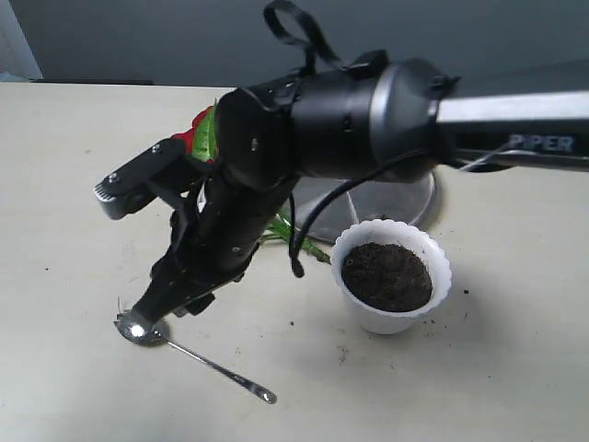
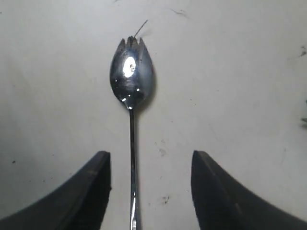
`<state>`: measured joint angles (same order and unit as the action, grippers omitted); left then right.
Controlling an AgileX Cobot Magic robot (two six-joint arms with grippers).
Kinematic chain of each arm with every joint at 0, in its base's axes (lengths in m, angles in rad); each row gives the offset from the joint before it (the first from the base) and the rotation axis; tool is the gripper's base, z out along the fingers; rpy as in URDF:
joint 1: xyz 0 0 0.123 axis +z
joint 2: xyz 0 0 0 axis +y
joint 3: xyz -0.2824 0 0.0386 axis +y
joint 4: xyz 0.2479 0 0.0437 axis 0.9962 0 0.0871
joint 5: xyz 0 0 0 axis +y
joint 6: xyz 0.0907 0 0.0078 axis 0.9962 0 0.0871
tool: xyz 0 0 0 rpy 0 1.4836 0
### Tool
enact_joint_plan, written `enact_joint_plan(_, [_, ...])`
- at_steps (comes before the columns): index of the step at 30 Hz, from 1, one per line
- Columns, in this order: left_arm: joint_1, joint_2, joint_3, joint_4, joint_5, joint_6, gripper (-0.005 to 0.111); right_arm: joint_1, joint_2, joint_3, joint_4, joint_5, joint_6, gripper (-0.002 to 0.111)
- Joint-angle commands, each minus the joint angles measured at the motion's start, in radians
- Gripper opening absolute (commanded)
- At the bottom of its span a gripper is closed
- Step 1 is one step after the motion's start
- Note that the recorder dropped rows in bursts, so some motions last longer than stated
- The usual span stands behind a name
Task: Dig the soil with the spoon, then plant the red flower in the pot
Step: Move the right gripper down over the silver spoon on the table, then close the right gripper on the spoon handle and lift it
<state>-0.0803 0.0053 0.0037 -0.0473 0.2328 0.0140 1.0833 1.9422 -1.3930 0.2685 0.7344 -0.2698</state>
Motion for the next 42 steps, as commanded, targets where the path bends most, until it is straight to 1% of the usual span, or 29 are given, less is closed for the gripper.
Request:
enact_joint_plan(1, [-0.004,-0.005,-0.004,-0.004,-0.009,-0.004,0.000,0.020,0.075,-0.056,-0.021,0.014,-0.007,0.050])
enact_joint_plan(7, [-0.004,-0.005,-0.004,-0.004,-0.009,-0.004,0.000,0.025,0.153,-0.069,-0.038,0.047,-0.007,0.050])
enact_joint_plan(14, [-0.004,-0.005,-0.004,-0.005,-0.007,-0.004,0.000,0.025,0.179,-0.069,-0.031,0.054,-0.007,0.050])
enact_joint_plan(19, [-0.004,-0.005,-0.004,-0.005,-0.007,-0.004,0.000,0.025,0.179,-0.069,-0.031,0.003,-0.007,0.050])
enact_joint_plan(24, [-0.013,-0.005,-0.004,-0.003,-0.006,-0.004,0.000,0.027,0.179,-0.069,-0.034,-0.003,-0.007,0.050])
enact_joint_plan(29, [-0.013,-0.005,-0.004,0.000,-0.006,-0.004,0.000,0.082,0.179,-0.069,-0.087,-0.056,-0.005,0.050])
enact_joint_plan(38, [-0.013,-0.005,-0.004,0.000,-0.006,-0.004,0.000,0.082,0.179,-0.069,-0.089,-0.115,-0.002,0.050])
enact_joint_plan(42, [-0.013,-0.005,-0.004,0.000,-0.006,-0.004,0.000,0.082,0.218,-0.069,-0.089,-0.109,0.000,0.050])
